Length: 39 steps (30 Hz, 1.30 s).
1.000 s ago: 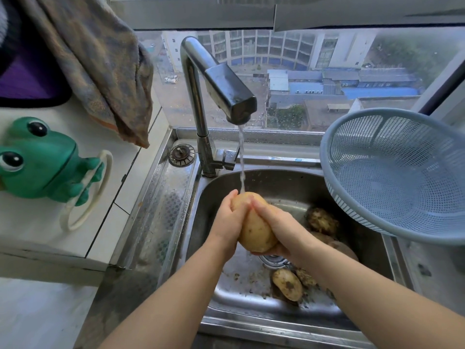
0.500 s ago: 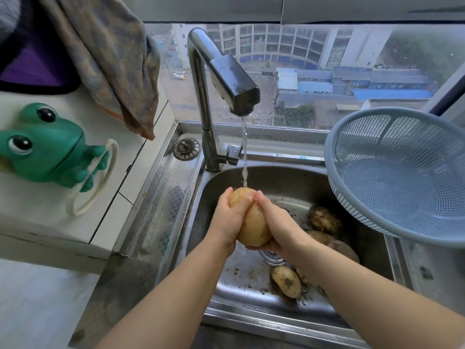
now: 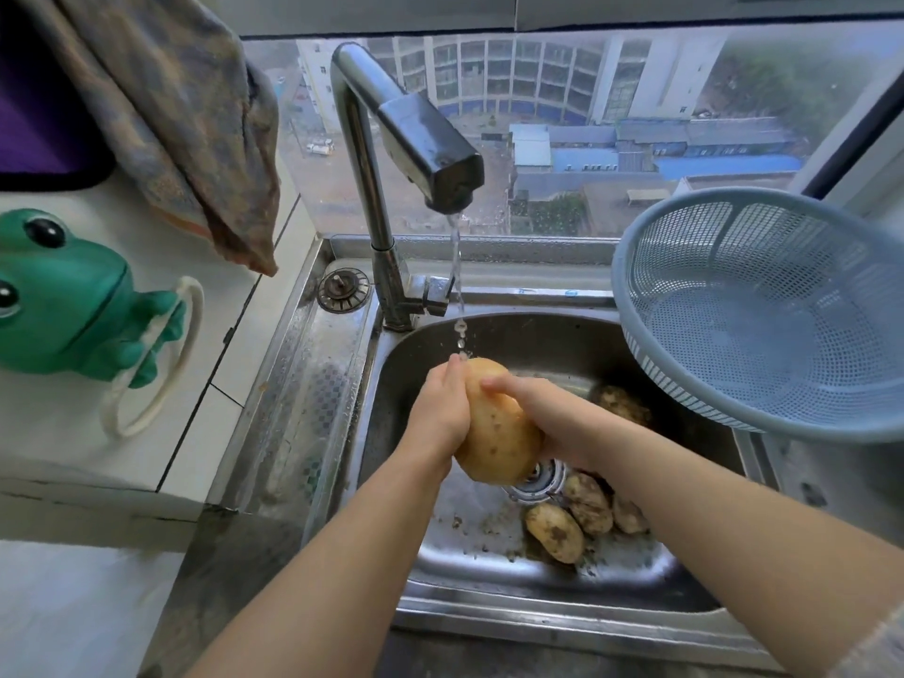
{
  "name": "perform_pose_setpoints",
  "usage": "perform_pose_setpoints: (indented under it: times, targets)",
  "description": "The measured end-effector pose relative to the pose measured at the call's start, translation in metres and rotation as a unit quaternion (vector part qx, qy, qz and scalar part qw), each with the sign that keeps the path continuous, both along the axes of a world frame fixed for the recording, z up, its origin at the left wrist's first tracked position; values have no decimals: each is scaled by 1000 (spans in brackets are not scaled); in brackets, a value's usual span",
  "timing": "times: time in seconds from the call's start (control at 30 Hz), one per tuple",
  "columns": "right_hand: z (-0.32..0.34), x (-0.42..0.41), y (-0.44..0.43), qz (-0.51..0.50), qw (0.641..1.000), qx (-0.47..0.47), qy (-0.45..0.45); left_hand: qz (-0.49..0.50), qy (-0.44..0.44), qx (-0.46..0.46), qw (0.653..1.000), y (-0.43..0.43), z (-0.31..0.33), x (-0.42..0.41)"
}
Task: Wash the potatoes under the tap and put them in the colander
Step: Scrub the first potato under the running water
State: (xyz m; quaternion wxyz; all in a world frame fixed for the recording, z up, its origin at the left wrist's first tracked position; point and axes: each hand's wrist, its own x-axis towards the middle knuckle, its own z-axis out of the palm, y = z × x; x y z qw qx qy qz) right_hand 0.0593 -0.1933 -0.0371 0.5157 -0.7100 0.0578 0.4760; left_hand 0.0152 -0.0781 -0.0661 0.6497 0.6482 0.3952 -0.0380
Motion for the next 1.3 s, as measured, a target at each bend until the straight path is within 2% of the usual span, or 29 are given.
perform_pose_setpoints:
  times: [0.1, 0.17, 0.27, 0.4, 0.5, 0.6, 0.67, 0.8, 0.9, 1.0, 1.07, 1.17, 1.3]
  targets:
    - [-3, -5, 8, -46, 999, 2, -1, -6, 14, -27, 1000, 6, 0, 3]
    - [-1, -5, 13, -75, 997, 23, 27, -10, -9, -25, 1000, 6, 1, 1]
    - [-3, -1, 20, -135, 982, 52, 118, -60, -55, 22, 997, 6, 3, -9]
    - [-15, -4, 36, -188, 966, 41, 170, -147, -29, 102, 984, 12, -1, -24]
    - [-23, -7, 47, -235, 953, 52, 181, -150, -14, 96, 984, 22, -4, -19]
    - [-27, -4, 54, -268, 951, 50, 147, -144, -45, 114, 982, 26, 0, -10]
    - [-24, 0, 50, -274, 952, 53, 129, -122, -53, 68, 989, 29, 0, -2]
    - [-17, 10, 34, -269, 951, 71, 133, -104, -52, -88, 989, 33, 5, 8]
    - [-14, 11, 32, -263, 960, 65, 69, -77, -67, -124, 987, 30, 4, 12]
    - [-12, 9, 35, -277, 957, 38, -81, -62, -58, -88, 992, 24, 7, 16]
    - [-6, 3, 37, -265, 949, 22, -170, -43, -42, -98, 993, 18, 9, 12]
    - [-3, -8, 43, -257, 936, 40, -238, 20, -22, -177, 984, 16, 6, 7]
    - [-2, -17, 42, -273, 918, 83, -276, 125, 20, -309, 942, 22, 0, 12]
